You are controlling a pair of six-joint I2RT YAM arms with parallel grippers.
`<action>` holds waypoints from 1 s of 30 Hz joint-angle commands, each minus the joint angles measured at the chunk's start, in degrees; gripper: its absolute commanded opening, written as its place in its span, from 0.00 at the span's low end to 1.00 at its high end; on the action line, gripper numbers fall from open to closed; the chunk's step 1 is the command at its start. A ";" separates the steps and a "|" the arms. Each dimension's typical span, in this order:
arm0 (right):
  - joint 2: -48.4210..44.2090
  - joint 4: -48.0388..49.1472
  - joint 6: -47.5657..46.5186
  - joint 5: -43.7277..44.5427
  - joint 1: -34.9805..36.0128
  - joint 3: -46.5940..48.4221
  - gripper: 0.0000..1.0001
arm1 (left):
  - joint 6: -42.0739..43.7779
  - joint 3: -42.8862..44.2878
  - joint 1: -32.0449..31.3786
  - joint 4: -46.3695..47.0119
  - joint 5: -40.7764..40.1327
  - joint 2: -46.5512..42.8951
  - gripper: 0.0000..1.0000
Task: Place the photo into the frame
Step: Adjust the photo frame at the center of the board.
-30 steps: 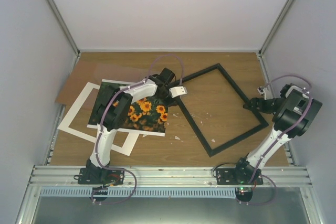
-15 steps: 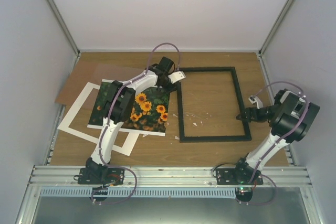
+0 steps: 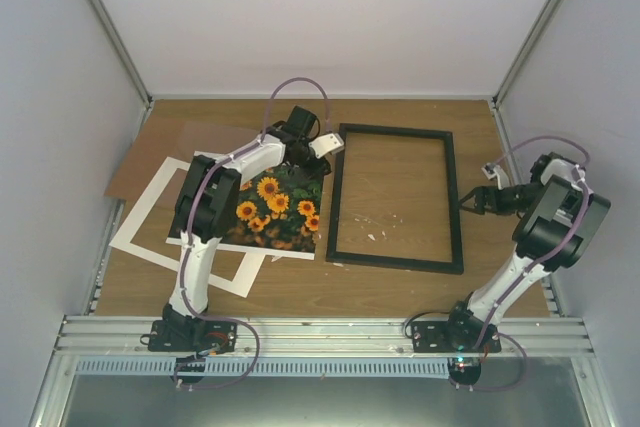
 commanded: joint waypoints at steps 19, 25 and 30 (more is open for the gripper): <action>1.75 10.03 11.67 -4.47 13.36 -2.23 0.81 | 2.48 -17.68 -2.20 5.37 6.50 -11.57 0.43; -0.56 8.75 11.73 -3.13 13.41 -0.75 0.85 | 0.83 -18.67 -0.36 4.42 6.80 -15.25 0.43; -2.34 8.68 14.90 -1.79 10.68 3.90 0.92 | -1.19 -19.61 1.42 4.71 6.75 -17.72 0.49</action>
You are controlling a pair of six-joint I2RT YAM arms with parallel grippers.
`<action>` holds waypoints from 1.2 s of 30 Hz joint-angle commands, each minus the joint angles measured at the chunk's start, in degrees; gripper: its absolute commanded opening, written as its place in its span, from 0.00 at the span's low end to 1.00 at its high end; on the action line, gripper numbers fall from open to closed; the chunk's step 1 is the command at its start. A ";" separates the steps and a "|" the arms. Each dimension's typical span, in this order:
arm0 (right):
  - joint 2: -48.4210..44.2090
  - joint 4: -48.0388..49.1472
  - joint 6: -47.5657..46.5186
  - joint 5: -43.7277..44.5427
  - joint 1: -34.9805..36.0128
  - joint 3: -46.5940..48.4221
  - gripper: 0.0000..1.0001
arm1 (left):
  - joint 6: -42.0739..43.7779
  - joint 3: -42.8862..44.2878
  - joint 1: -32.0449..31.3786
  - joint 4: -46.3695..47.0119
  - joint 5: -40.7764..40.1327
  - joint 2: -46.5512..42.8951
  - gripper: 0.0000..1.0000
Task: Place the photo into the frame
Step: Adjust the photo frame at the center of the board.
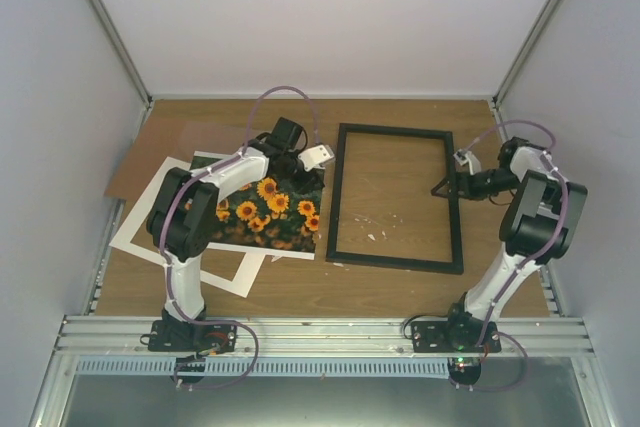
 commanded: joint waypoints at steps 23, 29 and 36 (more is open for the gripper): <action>5.47 12.86 13.55 8.59 2.76 4.24 0.96 | -5.33 -2.78 4.15 3.36 1.47 -3.64 0.52; 7.75 13.37 14.04 7.12 4.31 7.65 0.96 | -5.57 -3.46 6.73 2.42 1.78 -6.28 0.54; 4.84 12.97 14.47 6.30 5.21 10.27 0.97 | -7.02 -1.99 12.78 -0.69 2.76 -8.83 0.66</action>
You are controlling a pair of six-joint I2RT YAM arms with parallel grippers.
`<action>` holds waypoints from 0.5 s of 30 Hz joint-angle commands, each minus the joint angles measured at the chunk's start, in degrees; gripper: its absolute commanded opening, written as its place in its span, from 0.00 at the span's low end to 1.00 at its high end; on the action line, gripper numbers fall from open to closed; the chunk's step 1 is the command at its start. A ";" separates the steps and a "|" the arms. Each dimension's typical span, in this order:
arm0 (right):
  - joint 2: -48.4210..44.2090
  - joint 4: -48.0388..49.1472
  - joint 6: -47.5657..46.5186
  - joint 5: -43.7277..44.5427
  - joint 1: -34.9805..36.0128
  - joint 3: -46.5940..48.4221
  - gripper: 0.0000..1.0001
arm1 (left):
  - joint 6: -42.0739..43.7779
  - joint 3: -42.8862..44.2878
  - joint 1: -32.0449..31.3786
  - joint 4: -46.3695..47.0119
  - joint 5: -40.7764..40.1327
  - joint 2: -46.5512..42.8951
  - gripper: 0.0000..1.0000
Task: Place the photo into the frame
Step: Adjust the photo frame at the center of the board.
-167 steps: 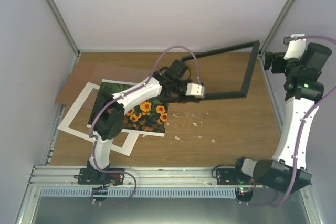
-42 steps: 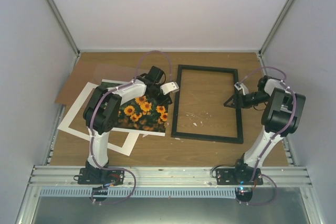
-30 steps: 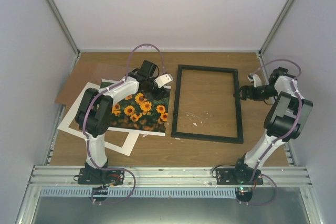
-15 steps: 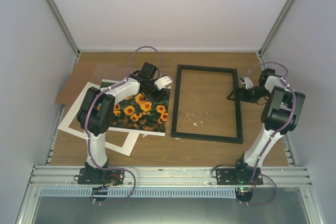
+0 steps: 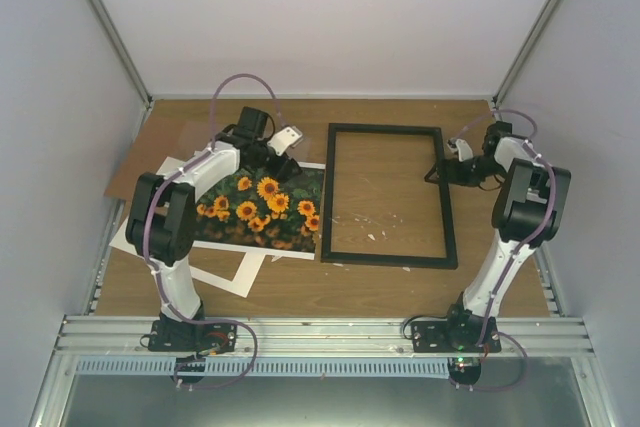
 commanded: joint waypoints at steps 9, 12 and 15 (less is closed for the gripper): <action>-14.11 7.21 4.29 -9.91 2.49 5.12 0.98 | 1.58 8.55 19.63 -8.71 0.68 -0.45 0.81; -14.32 10.44 5.54 -11.08 7.19 4.78 0.98 | 2.06 10.88 23.09 -10.37 0.03 2.38 0.82; -13.17 13.46 5.96 -10.70 12.22 4.62 0.96 | 4.04 10.99 24.46 -10.29 -2.81 4.98 0.82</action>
